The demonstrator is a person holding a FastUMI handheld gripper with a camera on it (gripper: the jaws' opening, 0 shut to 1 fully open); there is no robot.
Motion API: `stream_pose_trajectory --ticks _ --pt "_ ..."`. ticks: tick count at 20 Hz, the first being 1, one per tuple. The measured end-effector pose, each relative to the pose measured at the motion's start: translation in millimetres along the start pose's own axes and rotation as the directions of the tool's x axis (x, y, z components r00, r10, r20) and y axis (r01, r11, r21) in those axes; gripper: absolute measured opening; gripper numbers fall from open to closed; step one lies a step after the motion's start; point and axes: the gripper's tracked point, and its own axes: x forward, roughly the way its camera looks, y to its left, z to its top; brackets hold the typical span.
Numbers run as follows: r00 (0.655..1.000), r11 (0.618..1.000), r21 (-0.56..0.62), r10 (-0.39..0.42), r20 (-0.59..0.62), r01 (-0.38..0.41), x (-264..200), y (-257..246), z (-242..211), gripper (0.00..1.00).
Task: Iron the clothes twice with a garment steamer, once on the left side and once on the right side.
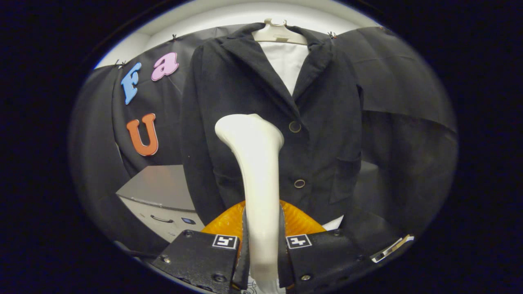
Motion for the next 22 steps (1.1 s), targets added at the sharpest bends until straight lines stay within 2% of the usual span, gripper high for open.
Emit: stream_pose_trajectory --ticks 4,14,22 --pt "0.998 1.000 0.020 0.024 -0.064 -0.023 6 -6 -40 0.30" --pt "0.987 0.999 -0.026 -0.031 -0.160 0.027 28 -28 -134 0.30" --pt "0.959 0.998 -0.023 -0.061 -0.276 0.057 37 -37 -202 0.30"
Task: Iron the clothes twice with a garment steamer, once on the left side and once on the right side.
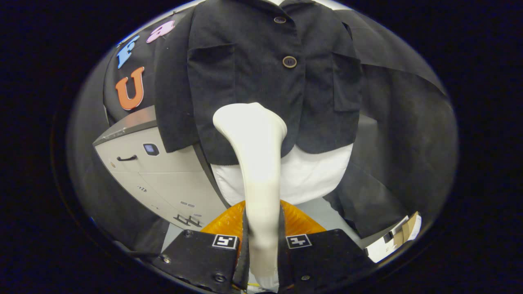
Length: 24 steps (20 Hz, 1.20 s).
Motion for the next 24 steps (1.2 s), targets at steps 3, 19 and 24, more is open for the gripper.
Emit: stream_pose_trajectory --ticks 3,19,24 --pt "1.000 1.000 0.012 0.006 -0.018 -0.006 -1 -3 -6 0.30" --pt "0.974 0.991 0.123 0.032 0.224 -0.061 -120 -66 129 0.30" --pt "0.937 0.989 0.140 0.000 0.350 -0.052 -166 -97 207 0.30"
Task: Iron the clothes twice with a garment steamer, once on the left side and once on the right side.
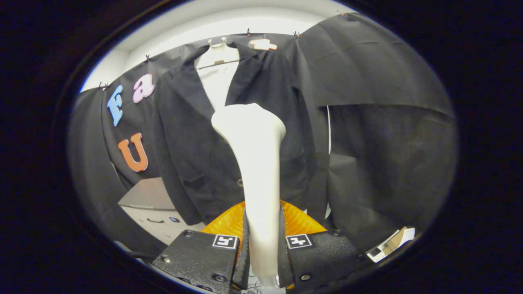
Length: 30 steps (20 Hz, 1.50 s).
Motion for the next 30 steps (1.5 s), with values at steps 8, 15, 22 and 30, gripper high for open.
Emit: stream_pose_trajectory --ticks 8,15,22,30 --pt "0.992 0.999 0.032 -0.005 0.128 0.001 14 -11 120 0.30" --pt "0.983 0.998 0.054 -0.028 0.181 0.019 41 -3 201 0.30" --pt "0.984 0.997 0.011 -0.077 0.163 0.076 86 19 197 0.30" --pt "0.985 0.993 -0.020 -0.110 0.133 0.114 97 13 151 0.30"
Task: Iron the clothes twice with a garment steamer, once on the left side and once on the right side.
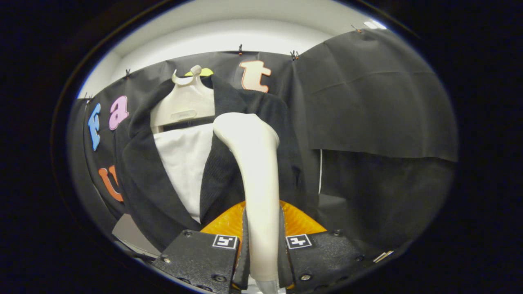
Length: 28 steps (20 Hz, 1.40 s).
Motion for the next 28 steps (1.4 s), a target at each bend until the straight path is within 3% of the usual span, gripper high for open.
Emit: stream_pose_trajectory --ticks 13,28 --pt "0.996 0.996 -0.065 -0.071 -0.049 0.067 -6 -10 -86 0.30" --pt "0.973 0.978 -0.167 -0.153 -0.174 0.124 -12 -21 -224 0.30"
